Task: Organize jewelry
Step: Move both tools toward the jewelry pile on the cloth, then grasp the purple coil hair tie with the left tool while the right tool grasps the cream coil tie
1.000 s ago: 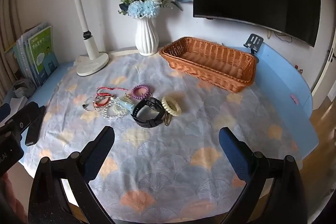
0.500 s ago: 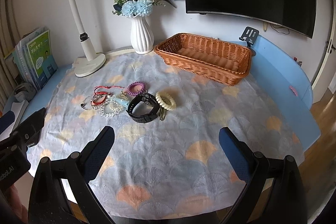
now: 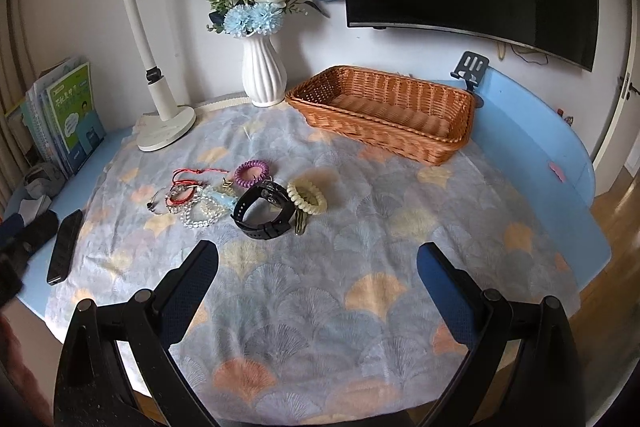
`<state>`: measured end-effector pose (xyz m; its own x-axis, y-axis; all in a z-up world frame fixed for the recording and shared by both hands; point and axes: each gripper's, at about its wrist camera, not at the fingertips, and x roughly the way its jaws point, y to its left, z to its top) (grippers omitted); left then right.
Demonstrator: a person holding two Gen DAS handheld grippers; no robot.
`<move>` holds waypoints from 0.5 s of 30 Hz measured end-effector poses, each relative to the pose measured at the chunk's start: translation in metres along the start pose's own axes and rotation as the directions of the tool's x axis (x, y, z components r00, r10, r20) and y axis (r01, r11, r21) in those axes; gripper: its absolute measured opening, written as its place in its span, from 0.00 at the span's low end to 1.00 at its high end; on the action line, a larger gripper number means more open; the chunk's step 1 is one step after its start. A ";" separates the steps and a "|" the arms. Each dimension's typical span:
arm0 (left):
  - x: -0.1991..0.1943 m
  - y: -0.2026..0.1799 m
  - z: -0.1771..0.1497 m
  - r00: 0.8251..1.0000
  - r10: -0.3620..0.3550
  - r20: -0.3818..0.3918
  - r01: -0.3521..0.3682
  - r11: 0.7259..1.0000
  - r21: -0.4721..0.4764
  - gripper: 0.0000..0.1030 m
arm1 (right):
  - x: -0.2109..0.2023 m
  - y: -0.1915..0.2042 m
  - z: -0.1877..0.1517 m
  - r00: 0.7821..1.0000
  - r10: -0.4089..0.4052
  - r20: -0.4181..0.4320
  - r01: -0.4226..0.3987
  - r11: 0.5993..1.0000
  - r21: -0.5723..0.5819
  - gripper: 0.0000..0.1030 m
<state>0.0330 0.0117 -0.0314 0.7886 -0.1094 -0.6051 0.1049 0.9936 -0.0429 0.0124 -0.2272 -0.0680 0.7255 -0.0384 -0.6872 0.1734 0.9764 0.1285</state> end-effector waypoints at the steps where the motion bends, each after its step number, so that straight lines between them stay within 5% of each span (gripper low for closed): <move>1: 0.002 0.008 0.000 1.000 -0.028 0.003 0.028 1.000 -0.010 0.94 | 0.001 0.001 0.000 1.000 0.003 0.006 -0.003 1.000 -0.010 0.98; 7: 0.031 0.047 -0.002 0.998 -0.045 -0.033 0.045 0.999 0.004 0.93 | 0.016 0.009 0.007 0.999 0.023 0.033 -0.020 0.994 -0.106 0.97; 10: 0.055 0.058 -0.005 0.986 -0.139 -0.089 0.139 0.990 -0.008 0.93 | 0.034 0.012 0.011 0.998 0.058 -0.009 -0.059 0.989 -0.138 0.87; 13: 0.087 0.055 -0.007 0.973 -0.166 -0.159 0.167 0.986 -0.005 0.78 | 0.050 0.013 0.013 0.994 0.101 -0.043 -0.107 0.982 -0.154 0.78; 15: 0.108 0.044 -0.009 0.958 -0.183 -0.220 0.192 0.981 0.022 0.64 | 0.060 0.011 0.017 0.991 0.117 -0.070 -0.128 0.977 -0.169 0.60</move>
<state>0.1174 0.0440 -0.1061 0.6035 -0.2800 -0.7466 0.2677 0.9531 -0.1410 0.0692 -0.2225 -0.0963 0.6921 0.0913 -0.7160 -0.0354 0.9951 0.0926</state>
